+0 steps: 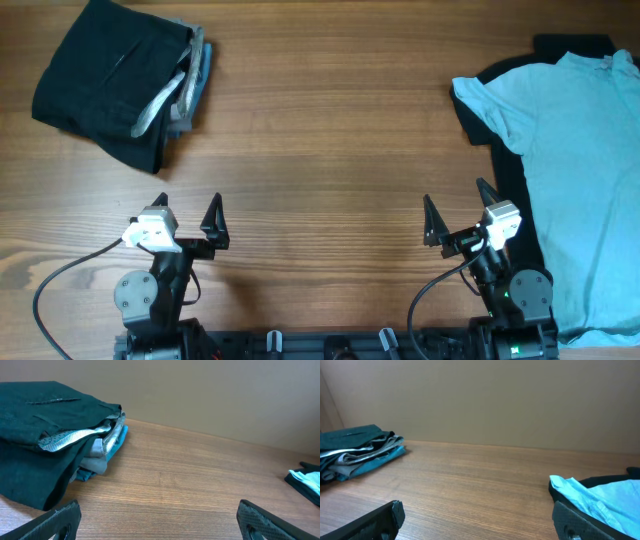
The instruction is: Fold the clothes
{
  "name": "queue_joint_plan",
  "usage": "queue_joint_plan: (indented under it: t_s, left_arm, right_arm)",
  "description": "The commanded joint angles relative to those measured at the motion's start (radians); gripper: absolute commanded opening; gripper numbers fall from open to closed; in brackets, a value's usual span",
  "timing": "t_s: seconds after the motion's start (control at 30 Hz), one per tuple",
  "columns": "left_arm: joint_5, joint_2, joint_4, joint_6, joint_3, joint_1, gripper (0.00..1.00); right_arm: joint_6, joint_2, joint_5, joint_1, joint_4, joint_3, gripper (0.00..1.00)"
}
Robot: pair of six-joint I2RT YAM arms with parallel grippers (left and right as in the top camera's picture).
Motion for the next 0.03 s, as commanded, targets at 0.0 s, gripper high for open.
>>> queue_joint_plan:
  t_s: [0.0]
  left_arm:
    - [0.012,-0.005,0.006,-0.009,-0.007,-0.005,1.0]
  right_arm:
    - [-0.01,-0.008,0.014,0.003,0.003,-0.001,1.0]
